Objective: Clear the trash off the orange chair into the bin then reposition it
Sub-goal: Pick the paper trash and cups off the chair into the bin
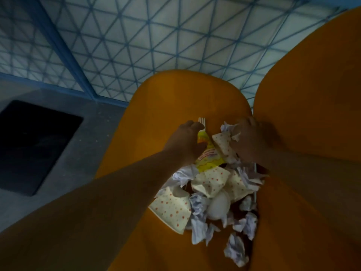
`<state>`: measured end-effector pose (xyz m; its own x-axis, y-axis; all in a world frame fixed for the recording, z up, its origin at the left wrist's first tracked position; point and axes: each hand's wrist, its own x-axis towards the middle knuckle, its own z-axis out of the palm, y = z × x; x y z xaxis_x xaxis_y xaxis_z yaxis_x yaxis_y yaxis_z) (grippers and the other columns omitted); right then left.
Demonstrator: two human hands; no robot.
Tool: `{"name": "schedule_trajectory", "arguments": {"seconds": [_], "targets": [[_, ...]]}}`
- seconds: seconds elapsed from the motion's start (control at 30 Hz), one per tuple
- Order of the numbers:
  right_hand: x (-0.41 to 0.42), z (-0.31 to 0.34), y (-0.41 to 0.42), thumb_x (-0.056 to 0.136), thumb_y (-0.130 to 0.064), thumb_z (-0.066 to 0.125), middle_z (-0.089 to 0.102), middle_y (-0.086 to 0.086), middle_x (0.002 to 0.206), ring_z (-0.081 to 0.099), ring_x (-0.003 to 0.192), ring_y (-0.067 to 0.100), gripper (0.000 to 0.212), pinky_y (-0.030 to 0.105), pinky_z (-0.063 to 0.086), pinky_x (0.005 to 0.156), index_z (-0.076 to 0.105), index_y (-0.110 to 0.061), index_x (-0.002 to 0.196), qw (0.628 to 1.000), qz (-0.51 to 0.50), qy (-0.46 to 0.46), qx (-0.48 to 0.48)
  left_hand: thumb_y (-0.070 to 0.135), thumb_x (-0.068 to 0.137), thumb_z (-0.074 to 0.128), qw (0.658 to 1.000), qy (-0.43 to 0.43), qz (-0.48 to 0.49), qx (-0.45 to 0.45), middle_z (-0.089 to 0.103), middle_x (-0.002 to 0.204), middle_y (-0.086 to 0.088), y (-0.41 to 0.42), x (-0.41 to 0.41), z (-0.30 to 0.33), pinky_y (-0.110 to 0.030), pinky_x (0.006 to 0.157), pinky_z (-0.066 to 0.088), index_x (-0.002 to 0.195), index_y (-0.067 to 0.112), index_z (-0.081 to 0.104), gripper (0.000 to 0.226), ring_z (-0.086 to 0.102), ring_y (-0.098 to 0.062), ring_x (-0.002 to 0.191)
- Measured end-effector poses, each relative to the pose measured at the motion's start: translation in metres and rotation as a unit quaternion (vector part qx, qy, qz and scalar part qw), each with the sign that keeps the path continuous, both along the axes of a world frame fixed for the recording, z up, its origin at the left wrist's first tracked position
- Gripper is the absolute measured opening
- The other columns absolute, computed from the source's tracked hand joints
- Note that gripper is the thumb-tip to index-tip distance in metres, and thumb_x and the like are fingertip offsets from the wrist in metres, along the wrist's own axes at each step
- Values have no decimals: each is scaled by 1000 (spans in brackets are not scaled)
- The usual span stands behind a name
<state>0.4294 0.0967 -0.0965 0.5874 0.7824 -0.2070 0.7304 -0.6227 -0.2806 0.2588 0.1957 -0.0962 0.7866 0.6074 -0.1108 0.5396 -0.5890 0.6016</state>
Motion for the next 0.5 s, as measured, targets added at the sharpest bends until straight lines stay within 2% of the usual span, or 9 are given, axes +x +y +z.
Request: {"name": "schedule_trajectory", "arguments": {"seconds": [0.1,0.13,0.2,0.27,0.33,0.43,0.5], "targets": [[17,-9,5,75,-37,54,48,10,129,41,125,33,51,33,31,98,53,-11,119,996,12,43,-73,35,92,57,999,30,-24,-25,41,144,-9,1,36,-15,-38,101,41,142,16,39,56,40,-28,131],[21,-13,5,75,-38,55,48,9,129,43,124,33,49,33,33,97,54,-13,117,996,9,51,-78,35,93,57,998,42,-37,-34,41,145,-10,0,46,-21,-40,101,41,143,15,37,57,40,-29,131],[23,-13,1,82,-18,66,45,10,135,44,124,33,41,33,37,94,54,-14,121,997,13,51,-62,38,93,56,996,54,-55,-38,46,139,-11,-2,60,-32,-41,97,45,141,16,40,56,46,-30,124],[27,-20,-3,81,-4,67,41,13,139,47,121,32,48,29,38,86,53,-14,126,998,-4,53,-38,42,92,55,996,58,-61,-28,52,130,-11,-6,68,-41,-39,91,45,138,16,44,53,50,-30,117],[29,-25,-6,81,-3,67,41,12,139,49,119,31,51,25,35,81,52,-16,128,999,-8,48,-13,44,91,55,997,51,-55,-16,57,121,-11,-10,71,-48,-39,90,44,133,16,48,51,52,-30,111],[28,-26,-10,81,-6,67,42,10,136,49,116,31,48,27,35,78,52,-20,125,999,-13,50,4,46,87,60,999,17,-40,-8,59,115,-7,-11,70,-55,-40,95,39,123,21,52,45,50,-28,109],[27,-23,-13,81,-9,67,42,8,134,48,115,30,48,28,35,77,52,-24,124,999,-17,45,15,41,85,65,999,-18,-40,-28,54,110,-6,-11,68,-52,-35,88,37,112,21,53,36,48,-25,103]]}}
